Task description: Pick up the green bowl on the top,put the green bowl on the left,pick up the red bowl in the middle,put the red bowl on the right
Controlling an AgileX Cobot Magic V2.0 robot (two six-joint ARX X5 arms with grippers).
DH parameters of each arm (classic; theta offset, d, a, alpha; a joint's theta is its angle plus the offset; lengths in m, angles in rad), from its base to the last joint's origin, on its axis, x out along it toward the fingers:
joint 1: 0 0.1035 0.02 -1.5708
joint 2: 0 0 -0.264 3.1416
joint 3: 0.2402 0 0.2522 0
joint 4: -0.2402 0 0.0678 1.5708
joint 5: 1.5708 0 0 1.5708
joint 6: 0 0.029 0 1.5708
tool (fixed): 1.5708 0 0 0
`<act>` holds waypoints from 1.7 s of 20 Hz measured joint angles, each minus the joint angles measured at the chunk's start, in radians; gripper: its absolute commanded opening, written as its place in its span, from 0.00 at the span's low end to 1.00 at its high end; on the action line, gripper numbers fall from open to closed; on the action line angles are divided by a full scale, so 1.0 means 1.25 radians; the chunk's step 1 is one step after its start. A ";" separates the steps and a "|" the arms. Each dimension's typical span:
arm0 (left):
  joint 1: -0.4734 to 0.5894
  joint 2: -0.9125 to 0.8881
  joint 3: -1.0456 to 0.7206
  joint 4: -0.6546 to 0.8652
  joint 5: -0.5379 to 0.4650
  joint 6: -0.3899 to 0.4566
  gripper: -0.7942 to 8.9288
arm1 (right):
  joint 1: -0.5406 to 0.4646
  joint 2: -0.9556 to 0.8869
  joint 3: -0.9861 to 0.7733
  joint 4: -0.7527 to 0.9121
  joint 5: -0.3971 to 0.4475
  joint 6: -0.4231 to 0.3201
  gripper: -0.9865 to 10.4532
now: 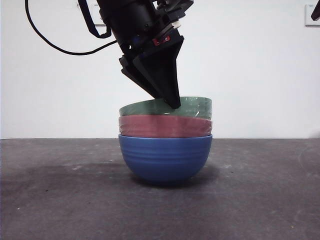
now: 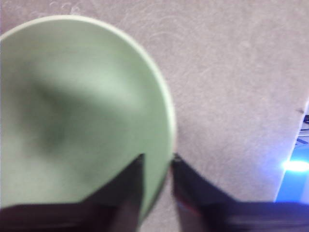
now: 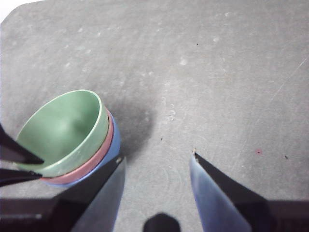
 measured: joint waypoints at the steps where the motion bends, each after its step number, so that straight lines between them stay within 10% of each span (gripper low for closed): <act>1: 0.000 0.000 0.000 0.008 0.000 0.000 0.10 | 0.000 0.000 0.000 0.000 0.000 0.000 0.28; 12: 0.001 0.000 0.085 -0.045 -0.023 0.003 0.07 | 0.000 0.000 0.000 0.000 0.000 0.000 0.28; 23: 0.071 -0.126 0.299 -0.374 -0.160 -0.068 0.07 | 0.000 0.000 0.000 0.000 0.000 0.000 0.28; 34: 0.280 -0.335 -0.168 -0.183 -0.043 -0.130 0.07 | 0.000 0.002 0.000 0.000 0.000 0.000 0.28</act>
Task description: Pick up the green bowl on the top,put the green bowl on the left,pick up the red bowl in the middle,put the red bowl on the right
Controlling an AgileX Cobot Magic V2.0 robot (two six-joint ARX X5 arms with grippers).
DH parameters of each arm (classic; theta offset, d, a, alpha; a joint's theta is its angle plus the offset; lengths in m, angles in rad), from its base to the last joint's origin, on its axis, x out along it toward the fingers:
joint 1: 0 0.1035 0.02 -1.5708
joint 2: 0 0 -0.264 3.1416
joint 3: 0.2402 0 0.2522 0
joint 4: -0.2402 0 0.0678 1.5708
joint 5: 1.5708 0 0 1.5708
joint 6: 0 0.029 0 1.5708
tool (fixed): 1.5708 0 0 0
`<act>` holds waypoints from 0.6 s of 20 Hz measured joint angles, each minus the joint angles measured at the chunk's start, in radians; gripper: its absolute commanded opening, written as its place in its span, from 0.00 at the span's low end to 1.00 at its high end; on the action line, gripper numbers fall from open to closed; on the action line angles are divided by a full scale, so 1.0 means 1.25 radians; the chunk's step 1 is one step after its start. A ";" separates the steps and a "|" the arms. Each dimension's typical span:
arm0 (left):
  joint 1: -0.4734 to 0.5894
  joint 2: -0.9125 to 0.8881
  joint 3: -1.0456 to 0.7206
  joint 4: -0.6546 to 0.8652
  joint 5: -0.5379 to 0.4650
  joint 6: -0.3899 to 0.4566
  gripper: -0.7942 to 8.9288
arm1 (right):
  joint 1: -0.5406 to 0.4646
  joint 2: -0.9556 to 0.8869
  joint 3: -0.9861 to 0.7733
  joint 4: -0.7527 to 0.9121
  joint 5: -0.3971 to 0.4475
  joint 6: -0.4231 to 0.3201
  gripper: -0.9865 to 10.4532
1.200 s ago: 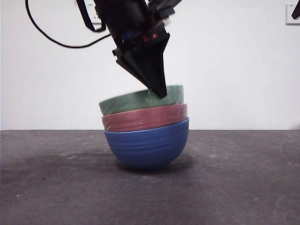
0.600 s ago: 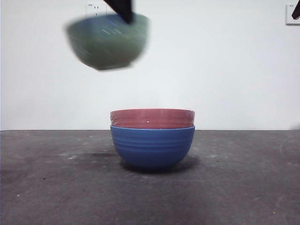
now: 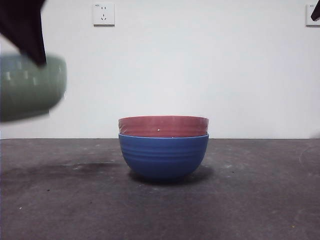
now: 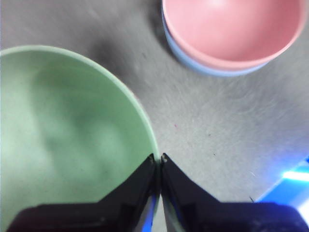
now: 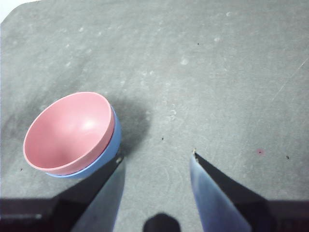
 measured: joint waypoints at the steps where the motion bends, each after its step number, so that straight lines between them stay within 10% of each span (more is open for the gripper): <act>1: 0.000 0.015 -0.030 0.038 0.004 0.000 0.07 | 0.000 0.000 0.000 0.000 0.000 0.000 0.28; 12: -0.042 0.179 -0.080 0.199 0.020 -0.012 0.07 | 0.000 0.019 0.000 0.006 0.000 0.001 0.28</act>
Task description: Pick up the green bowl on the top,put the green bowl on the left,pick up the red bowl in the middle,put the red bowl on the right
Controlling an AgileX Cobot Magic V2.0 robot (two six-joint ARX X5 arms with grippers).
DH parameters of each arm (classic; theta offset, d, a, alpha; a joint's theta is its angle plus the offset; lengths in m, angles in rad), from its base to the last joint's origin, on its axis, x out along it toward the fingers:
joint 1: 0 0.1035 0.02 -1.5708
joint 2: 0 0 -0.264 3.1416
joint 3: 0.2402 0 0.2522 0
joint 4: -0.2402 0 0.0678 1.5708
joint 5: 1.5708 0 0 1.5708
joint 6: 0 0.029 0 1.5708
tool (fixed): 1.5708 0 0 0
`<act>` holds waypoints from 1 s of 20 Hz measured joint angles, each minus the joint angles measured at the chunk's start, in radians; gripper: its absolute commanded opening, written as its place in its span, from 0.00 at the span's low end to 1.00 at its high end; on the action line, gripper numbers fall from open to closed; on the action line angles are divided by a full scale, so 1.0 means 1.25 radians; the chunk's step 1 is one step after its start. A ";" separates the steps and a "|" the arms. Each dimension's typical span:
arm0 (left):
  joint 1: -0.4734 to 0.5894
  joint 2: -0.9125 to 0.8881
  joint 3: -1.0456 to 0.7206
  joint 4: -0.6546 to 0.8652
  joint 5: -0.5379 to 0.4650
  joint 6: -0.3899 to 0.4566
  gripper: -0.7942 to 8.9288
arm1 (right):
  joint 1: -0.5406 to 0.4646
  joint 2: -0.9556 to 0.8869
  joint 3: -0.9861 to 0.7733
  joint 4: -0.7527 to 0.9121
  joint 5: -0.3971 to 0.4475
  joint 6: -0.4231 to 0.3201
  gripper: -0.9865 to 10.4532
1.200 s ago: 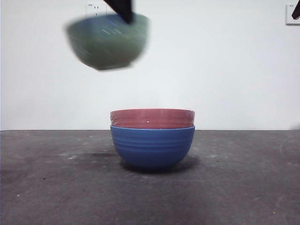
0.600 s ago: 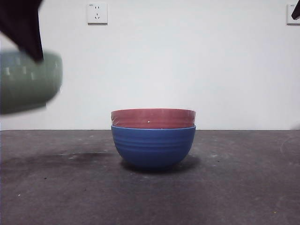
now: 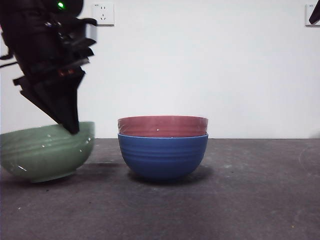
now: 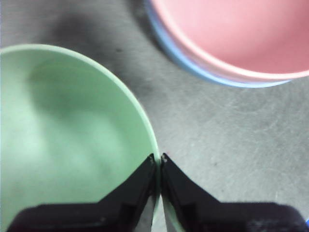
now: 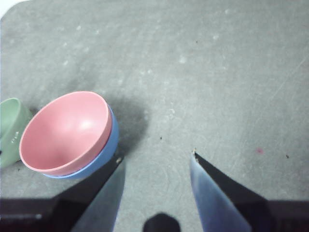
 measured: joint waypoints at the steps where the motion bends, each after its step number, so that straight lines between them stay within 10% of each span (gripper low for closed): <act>1: -0.013 0.003 0.000 0.005 -0.006 0.000 0.08 | 0.000 0.005 0.000 0.000 0.000 0.000 0.28; 6: -0.034 0.004 0.000 0.010 -0.036 -0.009 0.42 | 0.000 0.024 0.000 0.015 -0.001 0.000 0.28; 20: -0.023 -0.238 0.000 -0.001 -0.062 -0.099 0.44 | 0.144 0.097 0.061 0.050 -0.125 -0.006 0.29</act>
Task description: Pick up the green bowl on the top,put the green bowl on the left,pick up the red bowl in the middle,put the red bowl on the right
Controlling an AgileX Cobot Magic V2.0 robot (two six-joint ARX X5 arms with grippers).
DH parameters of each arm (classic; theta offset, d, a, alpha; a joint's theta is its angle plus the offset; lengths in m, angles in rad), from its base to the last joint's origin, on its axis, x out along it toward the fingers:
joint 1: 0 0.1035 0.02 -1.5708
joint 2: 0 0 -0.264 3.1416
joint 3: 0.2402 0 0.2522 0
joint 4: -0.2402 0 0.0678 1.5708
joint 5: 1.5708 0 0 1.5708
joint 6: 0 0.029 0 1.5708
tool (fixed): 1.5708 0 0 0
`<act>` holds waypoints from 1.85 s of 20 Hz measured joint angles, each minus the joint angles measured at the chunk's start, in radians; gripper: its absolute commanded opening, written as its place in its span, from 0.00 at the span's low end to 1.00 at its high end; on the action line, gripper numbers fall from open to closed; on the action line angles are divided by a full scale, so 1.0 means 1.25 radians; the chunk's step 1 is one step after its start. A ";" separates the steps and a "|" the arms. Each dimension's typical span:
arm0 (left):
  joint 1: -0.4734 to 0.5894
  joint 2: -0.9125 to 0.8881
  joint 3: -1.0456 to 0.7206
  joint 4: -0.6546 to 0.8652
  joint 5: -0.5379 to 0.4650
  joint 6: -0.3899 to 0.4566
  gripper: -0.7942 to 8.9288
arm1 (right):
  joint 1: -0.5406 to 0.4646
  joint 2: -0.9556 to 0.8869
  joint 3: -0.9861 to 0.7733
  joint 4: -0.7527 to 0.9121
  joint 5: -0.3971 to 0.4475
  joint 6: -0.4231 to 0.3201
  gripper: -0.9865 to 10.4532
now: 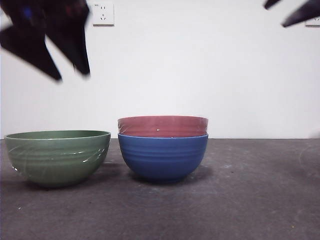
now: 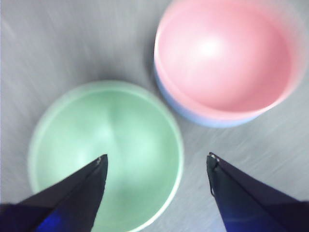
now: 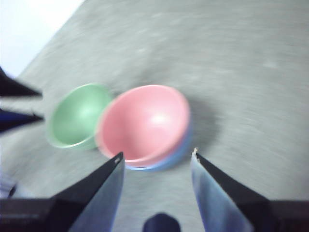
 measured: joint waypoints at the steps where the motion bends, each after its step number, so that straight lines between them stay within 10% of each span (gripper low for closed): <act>1: 0.000 -0.047 0.000 -0.001 -0.001 -0.011 0.44 | 0.030 0.026 0.029 -0.014 0.001 -0.010 0.33; 13: 0.000 -0.412 0.000 -0.049 -0.040 -0.103 0.44 | 0.387 0.529 0.364 -0.220 0.275 -0.254 0.36; 37: 0.000 -0.406 0.000 -0.091 -0.093 -0.101 0.44 | 0.416 0.664 0.371 -0.176 0.297 -0.337 0.08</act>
